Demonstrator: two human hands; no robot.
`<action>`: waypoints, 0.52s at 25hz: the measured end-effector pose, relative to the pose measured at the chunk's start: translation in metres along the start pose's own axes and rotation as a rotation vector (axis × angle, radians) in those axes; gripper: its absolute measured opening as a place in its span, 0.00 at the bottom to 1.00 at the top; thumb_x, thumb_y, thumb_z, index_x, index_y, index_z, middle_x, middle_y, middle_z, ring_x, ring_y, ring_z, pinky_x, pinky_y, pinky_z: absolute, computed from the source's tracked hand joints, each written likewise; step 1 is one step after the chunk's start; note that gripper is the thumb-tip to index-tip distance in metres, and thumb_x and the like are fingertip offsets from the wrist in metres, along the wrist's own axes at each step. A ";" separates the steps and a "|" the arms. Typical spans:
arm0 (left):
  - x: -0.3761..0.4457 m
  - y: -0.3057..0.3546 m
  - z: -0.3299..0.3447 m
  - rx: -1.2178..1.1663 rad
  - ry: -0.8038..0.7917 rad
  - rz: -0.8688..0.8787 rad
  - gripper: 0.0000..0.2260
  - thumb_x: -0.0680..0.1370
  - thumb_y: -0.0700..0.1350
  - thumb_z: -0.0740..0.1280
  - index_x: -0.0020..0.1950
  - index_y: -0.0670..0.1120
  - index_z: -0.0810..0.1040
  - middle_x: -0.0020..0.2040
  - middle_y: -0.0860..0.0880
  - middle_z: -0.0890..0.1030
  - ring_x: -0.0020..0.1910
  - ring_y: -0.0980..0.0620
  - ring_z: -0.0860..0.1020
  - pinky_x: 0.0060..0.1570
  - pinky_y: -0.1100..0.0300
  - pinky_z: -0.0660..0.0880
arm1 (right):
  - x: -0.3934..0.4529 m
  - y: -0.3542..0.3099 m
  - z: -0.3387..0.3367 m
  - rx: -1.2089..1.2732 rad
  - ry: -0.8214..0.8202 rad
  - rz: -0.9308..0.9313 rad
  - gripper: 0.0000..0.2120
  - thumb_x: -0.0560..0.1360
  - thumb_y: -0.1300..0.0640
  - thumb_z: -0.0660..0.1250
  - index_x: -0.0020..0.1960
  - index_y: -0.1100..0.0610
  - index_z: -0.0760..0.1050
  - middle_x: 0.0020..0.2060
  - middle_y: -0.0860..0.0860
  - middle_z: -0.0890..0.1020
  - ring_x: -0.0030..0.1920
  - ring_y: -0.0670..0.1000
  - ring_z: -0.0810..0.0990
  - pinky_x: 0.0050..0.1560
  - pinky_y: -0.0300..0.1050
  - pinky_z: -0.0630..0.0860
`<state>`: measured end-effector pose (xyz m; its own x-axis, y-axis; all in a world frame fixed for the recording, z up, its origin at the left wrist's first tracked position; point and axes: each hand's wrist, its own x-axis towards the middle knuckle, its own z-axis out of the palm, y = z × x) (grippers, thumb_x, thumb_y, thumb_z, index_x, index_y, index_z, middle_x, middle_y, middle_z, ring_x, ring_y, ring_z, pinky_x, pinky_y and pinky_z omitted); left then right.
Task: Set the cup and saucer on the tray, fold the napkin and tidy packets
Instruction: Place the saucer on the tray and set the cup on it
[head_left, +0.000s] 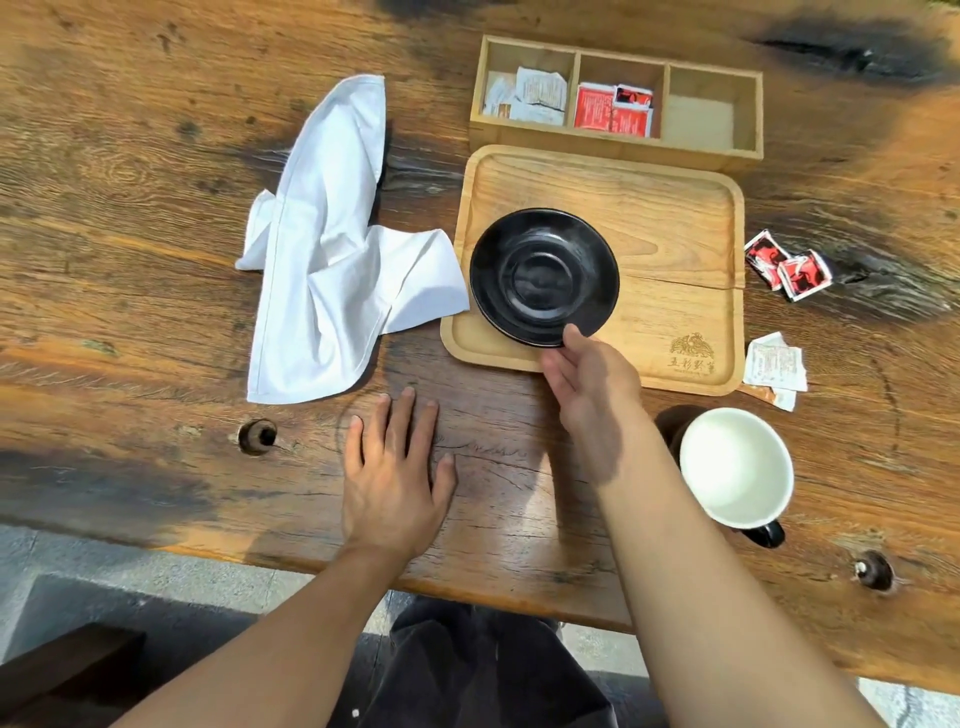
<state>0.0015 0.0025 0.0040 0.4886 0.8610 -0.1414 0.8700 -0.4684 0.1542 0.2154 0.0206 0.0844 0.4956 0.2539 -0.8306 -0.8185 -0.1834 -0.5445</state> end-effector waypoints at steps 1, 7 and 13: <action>0.000 0.000 0.000 0.001 -0.005 -0.003 0.26 0.77 0.56 0.57 0.74 0.49 0.64 0.75 0.45 0.66 0.75 0.42 0.61 0.72 0.41 0.55 | 0.004 -0.002 0.008 0.008 0.014 -0.002 0.15 0.74 0.64 0.69 0.60 0.65 0.74 0.51 0.58 0.83 0.41 0.50 0.82 0.41 0.39 0.82; -0.002 -0.001 0.002 0.006 -0.026 -0.005 0.26 0.78 0.56 0.56 0.75 0.49 0.63 0.76 0.46 0.65 0.76 0.43 0.59 0.72 0.43 0.52 | 0.020 -0.011 0.043 0.080 0.047 0.025 0.13 0.72 0.65 0.72 0.56 0.64 0.77 0.46 0.57 0.83 0.43 0.51 0.84 0.43 0.43 0.83; -0.001 -0.001 0.001 0.003 -0.034 -0.008 0.26 0.78 0.56 0.56 0.74 0.49 0.64 0.76 0.46 0.65 0.75 0.42 0.60 0.72 0.42 0.56 | 0.021 -0.009 0.053 0.063 -0.026 0.038 0.04 0.73 0.62 0.71 0.44 0.60 0.75 0.44 0.56 0.84 0.44 0.51 0.84 0.50 0.45 0.82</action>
<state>0.0005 0.0015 0.0031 0.4834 0.8575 -0.1761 0.8741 -0.4619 0.1503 0.2175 0.0773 0.0782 0.4571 0.2728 -0.8466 -0.8536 -0.1330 -0.5037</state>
